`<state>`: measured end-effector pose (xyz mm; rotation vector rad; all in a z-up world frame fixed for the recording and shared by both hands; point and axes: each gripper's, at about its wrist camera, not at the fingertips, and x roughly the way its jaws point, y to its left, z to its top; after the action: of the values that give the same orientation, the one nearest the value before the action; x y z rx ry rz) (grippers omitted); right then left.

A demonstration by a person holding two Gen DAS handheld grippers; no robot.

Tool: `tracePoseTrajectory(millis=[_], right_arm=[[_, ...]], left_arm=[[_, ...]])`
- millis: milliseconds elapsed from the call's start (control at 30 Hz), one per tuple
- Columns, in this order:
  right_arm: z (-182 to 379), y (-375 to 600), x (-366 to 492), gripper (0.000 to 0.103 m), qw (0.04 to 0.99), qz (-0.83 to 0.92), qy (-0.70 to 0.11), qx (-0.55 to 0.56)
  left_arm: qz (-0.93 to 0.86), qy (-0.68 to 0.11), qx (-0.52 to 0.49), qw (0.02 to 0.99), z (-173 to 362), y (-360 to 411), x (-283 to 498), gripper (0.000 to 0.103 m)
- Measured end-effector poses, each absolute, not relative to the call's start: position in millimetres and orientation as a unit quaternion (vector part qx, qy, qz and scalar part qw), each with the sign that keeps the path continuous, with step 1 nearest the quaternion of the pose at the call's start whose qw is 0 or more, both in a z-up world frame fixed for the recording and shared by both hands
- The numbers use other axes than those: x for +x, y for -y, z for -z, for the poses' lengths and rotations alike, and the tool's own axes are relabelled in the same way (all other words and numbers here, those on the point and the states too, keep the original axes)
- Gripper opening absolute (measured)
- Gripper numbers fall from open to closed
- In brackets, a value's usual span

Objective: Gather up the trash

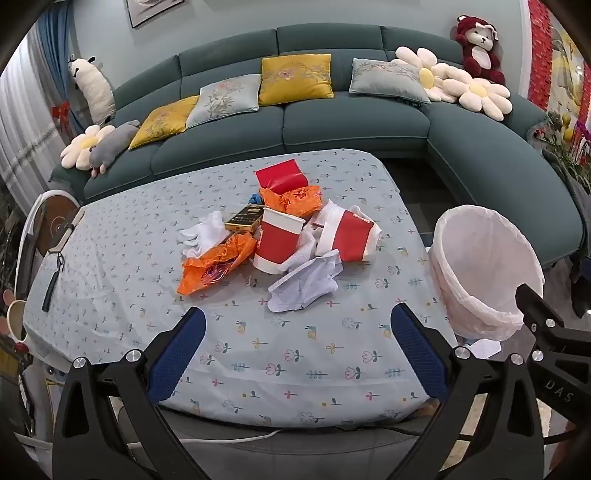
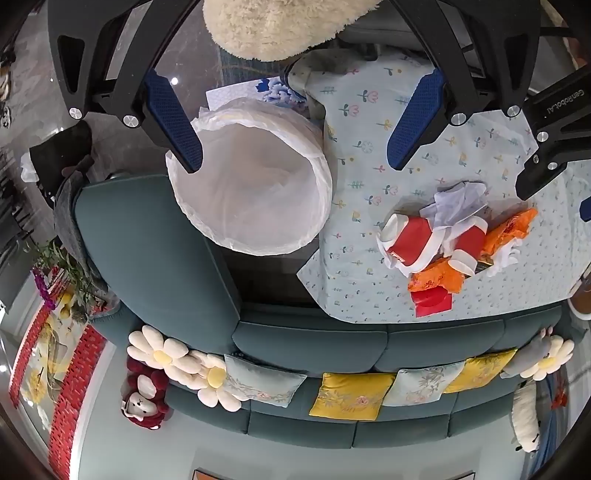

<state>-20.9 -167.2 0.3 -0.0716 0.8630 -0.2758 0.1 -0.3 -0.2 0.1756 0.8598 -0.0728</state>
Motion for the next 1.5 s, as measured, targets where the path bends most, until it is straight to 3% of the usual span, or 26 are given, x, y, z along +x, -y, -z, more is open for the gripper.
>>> tracePoseTrajectory(millis=[1500], right_arm=[[-0.1,164.4,-21.6,0.096,0.9,0.128,-0.415,-0.035]], left_arm=[[0.008,-0.43,0.081,0.899,5.0,-5.4,1.3,0.096]])
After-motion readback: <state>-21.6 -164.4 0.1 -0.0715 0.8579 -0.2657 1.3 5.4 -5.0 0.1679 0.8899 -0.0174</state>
